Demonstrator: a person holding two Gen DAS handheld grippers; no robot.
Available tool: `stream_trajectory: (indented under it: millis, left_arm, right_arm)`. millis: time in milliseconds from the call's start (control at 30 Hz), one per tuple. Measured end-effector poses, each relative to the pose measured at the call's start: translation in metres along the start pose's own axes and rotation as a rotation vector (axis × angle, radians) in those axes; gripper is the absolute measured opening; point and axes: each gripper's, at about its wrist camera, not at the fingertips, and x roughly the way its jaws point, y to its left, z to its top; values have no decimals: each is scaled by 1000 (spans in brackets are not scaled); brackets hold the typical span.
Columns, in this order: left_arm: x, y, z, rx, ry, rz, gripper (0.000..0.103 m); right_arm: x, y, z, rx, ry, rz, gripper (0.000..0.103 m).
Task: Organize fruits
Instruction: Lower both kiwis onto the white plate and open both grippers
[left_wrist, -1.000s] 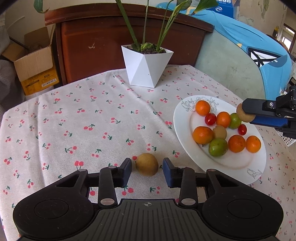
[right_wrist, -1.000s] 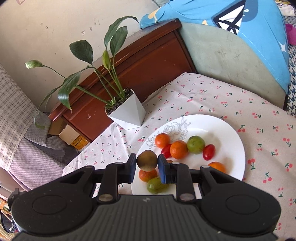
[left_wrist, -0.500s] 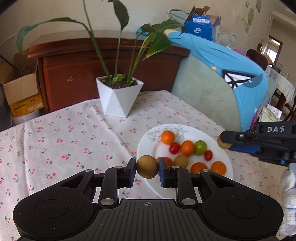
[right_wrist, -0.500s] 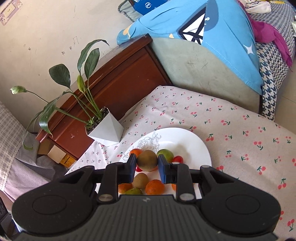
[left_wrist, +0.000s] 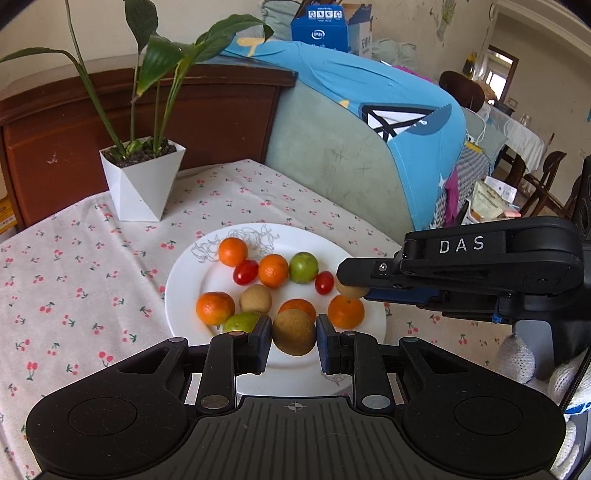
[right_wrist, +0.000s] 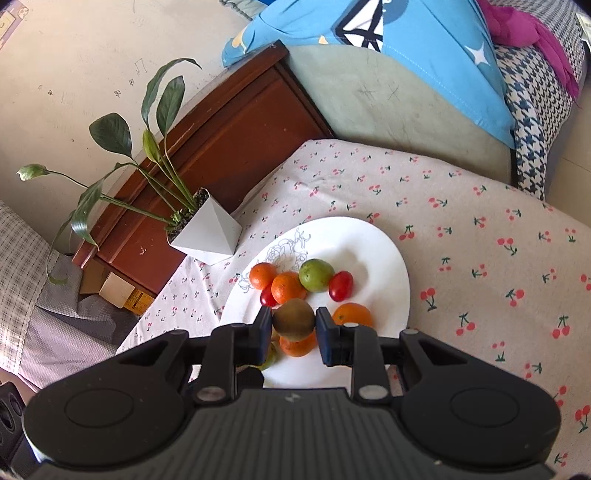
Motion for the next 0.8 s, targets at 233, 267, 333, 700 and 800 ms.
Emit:
stream_trajectory:
  millis: [233,267,333,700,800]
  left_arm:
    - [15,1,-7,-5,49,33,23]
    - [16,2,-7,-7,52,36,23]
    - [15,2,-7,-10,51,45,24]
    - [12,1,2,-34,57,89,79]
    - [11,1,4,-39,65,115,83]
  right_arm:
    - [7,-3,-7,17,44,-15,26]
    - [7,-3,-7,19,43,-18,27]
    - [7,-2,-7,15,35,-22,28]
    - [6,3,-1,-8,-22,-77,48]
    - [5,5,1,-29,-38,-110,53]
